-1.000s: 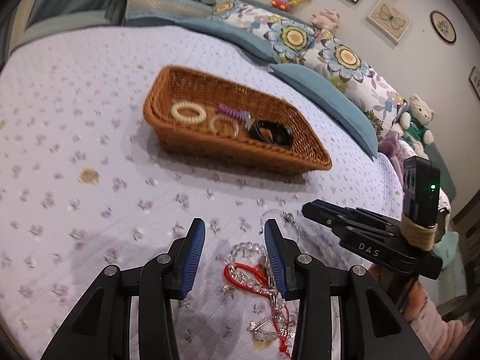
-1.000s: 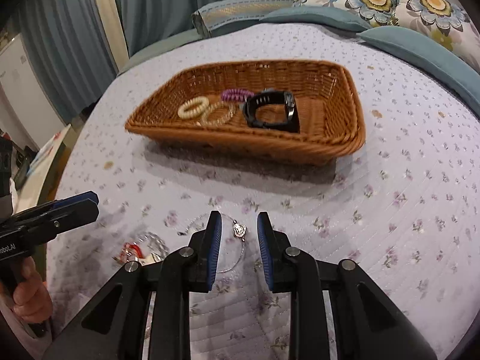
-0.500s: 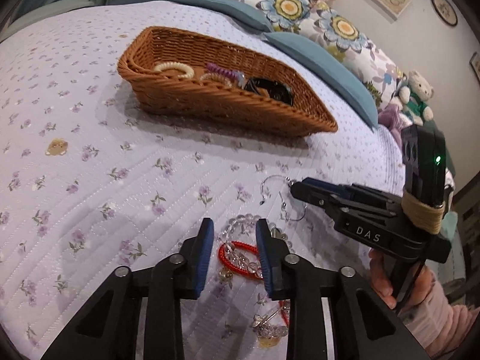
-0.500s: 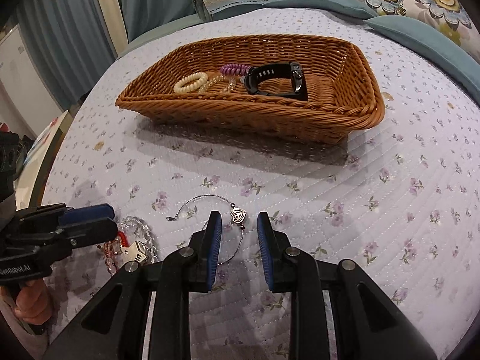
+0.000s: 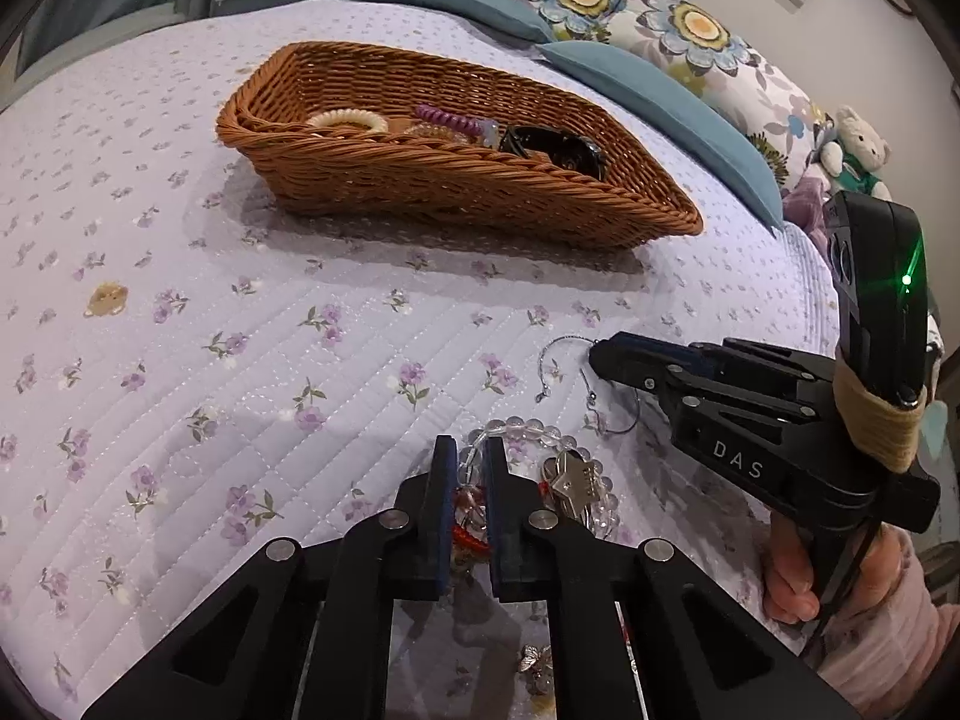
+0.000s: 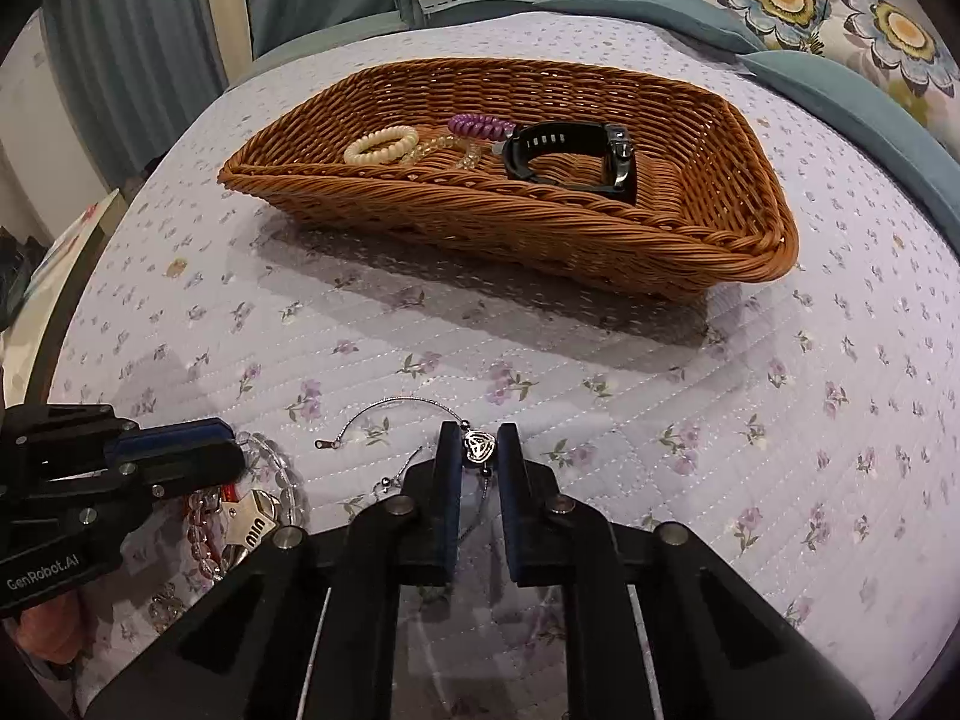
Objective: Organize jewelry
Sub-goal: 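Grasp the silver hoop pendant with the right gripper while the left gripper grasps the clear bead chain, then carry the pendant and bead chain into the wicker basket and open both grippers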
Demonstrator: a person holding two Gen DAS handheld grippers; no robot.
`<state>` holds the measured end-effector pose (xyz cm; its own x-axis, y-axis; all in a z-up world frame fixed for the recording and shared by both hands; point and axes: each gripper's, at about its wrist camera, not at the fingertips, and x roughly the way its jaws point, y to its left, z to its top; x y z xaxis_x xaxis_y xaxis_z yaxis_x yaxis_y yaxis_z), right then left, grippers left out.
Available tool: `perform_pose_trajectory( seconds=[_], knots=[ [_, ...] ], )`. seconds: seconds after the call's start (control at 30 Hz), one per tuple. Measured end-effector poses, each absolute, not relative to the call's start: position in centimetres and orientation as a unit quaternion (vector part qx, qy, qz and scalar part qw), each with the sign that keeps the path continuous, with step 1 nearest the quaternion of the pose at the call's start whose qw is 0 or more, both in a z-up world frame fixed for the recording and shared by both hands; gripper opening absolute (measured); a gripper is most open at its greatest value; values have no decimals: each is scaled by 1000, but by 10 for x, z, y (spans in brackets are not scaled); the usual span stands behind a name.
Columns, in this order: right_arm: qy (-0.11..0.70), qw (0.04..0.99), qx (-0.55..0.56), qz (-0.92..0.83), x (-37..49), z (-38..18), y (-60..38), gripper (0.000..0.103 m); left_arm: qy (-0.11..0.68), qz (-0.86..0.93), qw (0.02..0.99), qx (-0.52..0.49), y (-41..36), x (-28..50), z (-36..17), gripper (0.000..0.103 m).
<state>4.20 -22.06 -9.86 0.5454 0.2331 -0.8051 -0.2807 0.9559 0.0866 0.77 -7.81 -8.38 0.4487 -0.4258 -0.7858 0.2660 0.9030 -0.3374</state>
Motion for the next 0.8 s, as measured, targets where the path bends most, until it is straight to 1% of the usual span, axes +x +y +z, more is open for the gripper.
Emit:
perform_pose_trajectory(
  seconds=[0.37, 0.8],
  knots=[
    [426, 891, -20, 158, 27, -84, -225, 13, 435, -240, 860, -114, -71, -5, -62, 8],
    [375, 908, -10, 185, 0, -33, -232, 13, 388, -268, 867, -162, -62, -13, -27, 8]
  ],
)
